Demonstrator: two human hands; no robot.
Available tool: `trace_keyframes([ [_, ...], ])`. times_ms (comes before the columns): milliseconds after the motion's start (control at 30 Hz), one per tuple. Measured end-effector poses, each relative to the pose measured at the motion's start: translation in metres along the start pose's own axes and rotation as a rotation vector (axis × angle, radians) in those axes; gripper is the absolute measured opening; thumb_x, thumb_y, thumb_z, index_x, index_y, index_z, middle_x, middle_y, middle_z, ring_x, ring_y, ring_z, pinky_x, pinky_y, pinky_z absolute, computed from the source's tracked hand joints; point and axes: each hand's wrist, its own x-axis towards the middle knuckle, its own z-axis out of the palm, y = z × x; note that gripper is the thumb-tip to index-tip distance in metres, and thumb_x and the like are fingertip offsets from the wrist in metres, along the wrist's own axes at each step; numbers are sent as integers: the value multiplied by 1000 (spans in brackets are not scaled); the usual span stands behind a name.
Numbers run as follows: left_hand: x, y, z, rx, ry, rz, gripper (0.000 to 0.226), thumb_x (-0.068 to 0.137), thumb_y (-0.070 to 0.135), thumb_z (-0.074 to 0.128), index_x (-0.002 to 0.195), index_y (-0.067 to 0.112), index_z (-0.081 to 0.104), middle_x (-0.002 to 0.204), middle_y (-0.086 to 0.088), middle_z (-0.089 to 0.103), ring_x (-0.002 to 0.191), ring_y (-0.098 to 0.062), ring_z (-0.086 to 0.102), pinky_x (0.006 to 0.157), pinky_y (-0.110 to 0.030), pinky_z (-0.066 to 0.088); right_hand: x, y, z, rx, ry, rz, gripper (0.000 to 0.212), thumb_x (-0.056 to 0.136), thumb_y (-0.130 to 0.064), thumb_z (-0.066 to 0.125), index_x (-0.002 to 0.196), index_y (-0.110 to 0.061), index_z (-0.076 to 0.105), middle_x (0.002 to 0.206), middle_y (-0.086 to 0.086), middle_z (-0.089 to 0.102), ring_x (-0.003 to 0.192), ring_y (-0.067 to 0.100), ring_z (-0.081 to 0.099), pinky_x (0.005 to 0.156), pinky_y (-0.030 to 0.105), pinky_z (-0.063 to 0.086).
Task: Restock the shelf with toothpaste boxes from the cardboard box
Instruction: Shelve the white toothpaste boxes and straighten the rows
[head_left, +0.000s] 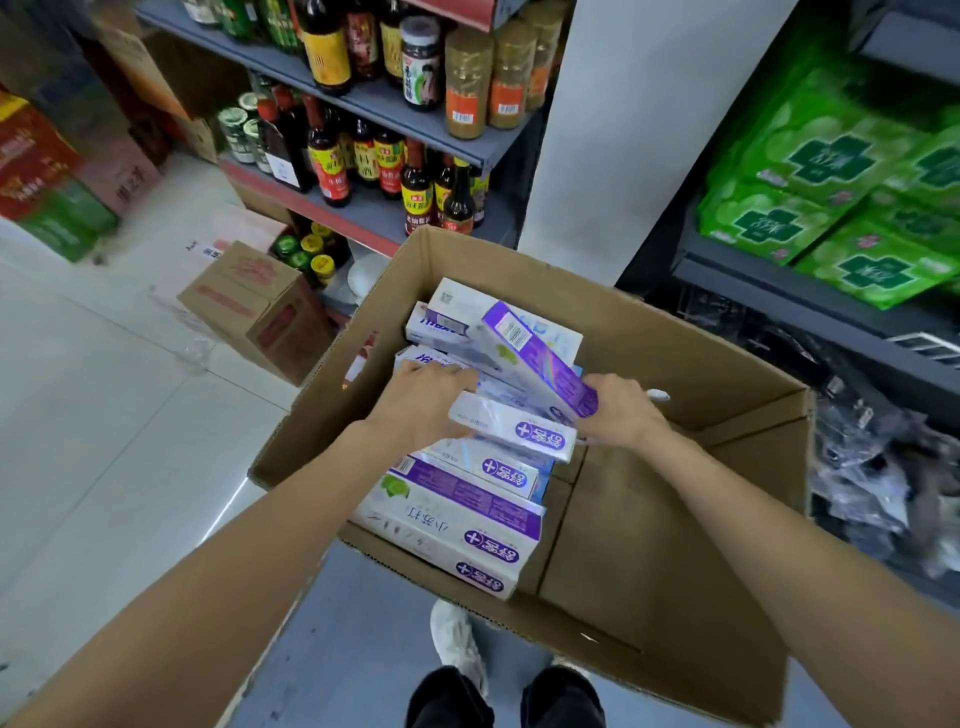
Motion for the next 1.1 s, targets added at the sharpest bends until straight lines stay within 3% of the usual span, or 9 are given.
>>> trace_keyframes([
  [133,-9,10,-18,-468,72,-101,30,80,40,71,93,22,51,91,6,59,88,-16,55,70,-30,35,-29,25,-20,695,70,95,27,77,4,67,103,-2,61,100,16,67,88,28,64,76,33,51],
  [267,-3,53,-39,-896,90,-177,32,86,32,67,78,11,44,69,3,41,60,-6,40,55,-17,30,-58,40,-50,1186,55,40,44,83,11,57,122,-9,50,113,18,63,89,27,64,55,26,55],
  [367,10,104,-60,-1129,156,-215,29,91,26,61,72,16,42,63,7,36,52,3,43,50,-11,32,-79,54,-76,1227,42,-47,54,83,12,56,124,-20,43,105,7,65,77,17,67,51,27,52],
  [467,31,164,-82,-1321,185,-210,14,92,25,59,89,12,53,86,1,61,74,1,59,62,-10,44,-101,74,-106,1237,30,-114,55,81,14,54,121,-22,46,100,4,65,74,15,66,59,32,52],
  [633,66,274,-121,-1487,233,-161,3,91,15,59,93,13,59,110,-15,65,101,-29,62,94,-44,47,-136,129,-172,1356,154,-154,31,86,4,51,111,-15,49,93,7,68,83,28,59,78,45,43],
  [733,82,339,-135,-1506,219,-45,11,90,9,59,97,18,57,106,-8,67,91,-22,65,82,-34,53,-153,173,-215,1432,258,-180,32,90,-11,55,122,-11,51,110,11,69,96,31,64,88,48,49],
  [867,97,414,-149,-1591,189,161,33,86,4,63,110,25,55,97,-2,71,76,-15,70,61,-27,56,-178,230,-265,1436,364,-200,25,90,-20,58,114,-15,60,100,6,73,81,22,70,65,34,56],
  [1000,119,473,-165,-1583,108,279,41,88,10,61,118,35,48,107,4,69,93,-17,68,77,-36,57,-193,273,-299,1415,505,-167,20,89,-20,60,108,-13,56,90,7,72,66,18,68,55,29,54],
  [1100,144,504,-179,-1409,213,253,44,91,10,59,127,30,42,111,8,64,96,-11,65,86,-31,54,-196,296,-324,1396,593,-149,20,90,-18,60,108,-10,56,87,6,71,64,15,69,55,29,55],
])
